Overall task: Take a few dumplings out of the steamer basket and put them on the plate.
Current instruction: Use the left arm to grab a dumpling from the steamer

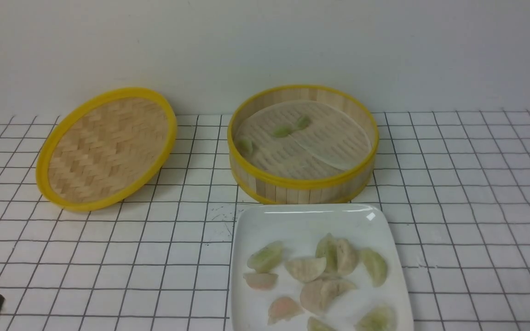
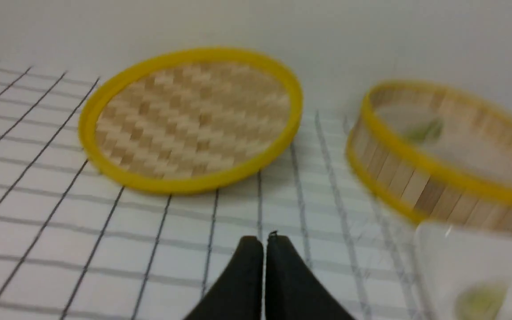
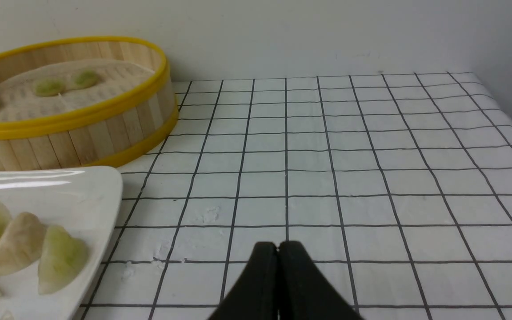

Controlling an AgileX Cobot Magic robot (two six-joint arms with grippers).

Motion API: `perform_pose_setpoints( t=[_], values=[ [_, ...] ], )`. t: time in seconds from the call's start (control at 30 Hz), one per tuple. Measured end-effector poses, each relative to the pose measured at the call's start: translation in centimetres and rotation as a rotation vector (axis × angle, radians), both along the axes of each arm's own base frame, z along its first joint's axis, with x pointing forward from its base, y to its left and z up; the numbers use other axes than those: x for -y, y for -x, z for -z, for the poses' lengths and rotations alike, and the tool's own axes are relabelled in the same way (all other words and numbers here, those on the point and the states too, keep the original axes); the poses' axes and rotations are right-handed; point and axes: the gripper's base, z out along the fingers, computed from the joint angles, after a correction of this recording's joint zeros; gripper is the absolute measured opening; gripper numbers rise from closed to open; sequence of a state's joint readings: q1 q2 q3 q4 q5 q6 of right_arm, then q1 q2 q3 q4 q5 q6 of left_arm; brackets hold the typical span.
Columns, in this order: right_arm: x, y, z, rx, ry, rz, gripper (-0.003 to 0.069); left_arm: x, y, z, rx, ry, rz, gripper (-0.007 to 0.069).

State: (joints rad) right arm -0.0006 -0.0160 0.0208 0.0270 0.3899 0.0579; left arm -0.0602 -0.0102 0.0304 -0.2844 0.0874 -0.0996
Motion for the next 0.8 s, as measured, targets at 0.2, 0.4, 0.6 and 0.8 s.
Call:
perform_pose_setpoints(
  t=[0.2,0.4,0.6,0.8],
  values=[
    [0.0,0.0,0.0,0.0,0.0,0.0,-0.0015,-0.9,0.9,-5.5,0.326,0.239,-0.058,-0.0006],
    [0.0,0.0,0.0,0.0,0.0,0.0,-0.0015,1.1,-1.2,-14.8,-0.11,0.062,0.104,-0.0006],
    [0.0,0.0,0.0,0.0,0.0,0.0,-0.0015,3.3,-9.5,-19.8,-0.646,-0.161,0.373,-0.0006],
    [0.0,0.0,0.0,0.0,0.0,0.0,-0.0015,4.9,-19.7,-18.5,-0.808,-0.289,0.549,-0.0006]
  ],
)
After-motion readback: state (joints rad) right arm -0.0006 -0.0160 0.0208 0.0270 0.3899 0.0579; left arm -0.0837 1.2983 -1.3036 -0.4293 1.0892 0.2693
